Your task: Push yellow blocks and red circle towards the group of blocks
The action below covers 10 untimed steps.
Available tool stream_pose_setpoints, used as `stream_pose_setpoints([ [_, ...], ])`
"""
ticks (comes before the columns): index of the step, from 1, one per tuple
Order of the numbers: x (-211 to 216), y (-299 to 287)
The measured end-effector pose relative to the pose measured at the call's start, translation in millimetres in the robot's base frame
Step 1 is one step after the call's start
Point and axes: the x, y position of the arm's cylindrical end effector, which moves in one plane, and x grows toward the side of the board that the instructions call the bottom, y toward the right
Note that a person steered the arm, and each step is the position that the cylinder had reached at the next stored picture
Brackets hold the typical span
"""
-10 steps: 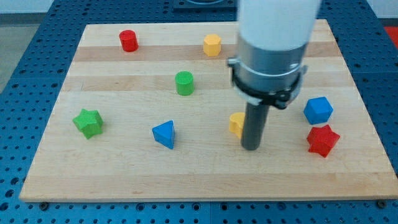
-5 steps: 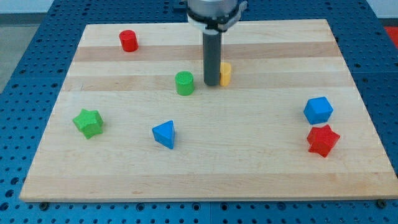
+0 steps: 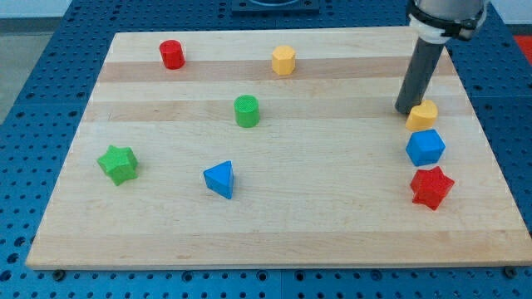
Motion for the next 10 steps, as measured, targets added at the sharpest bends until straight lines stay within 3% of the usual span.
stream_pose_setpoints([
  [1,-21.7,1.6],
  [2,-26.4,62.0],
  [3,24.3,109.4],
  [4,41.5,85.5],
  [6,3.7,55.5],
  [7,-22.2,55.7],
  [8,-83.1,38.9],
  [9,-87.7,-48.6],
  [10,-35.0,-114.3],
])
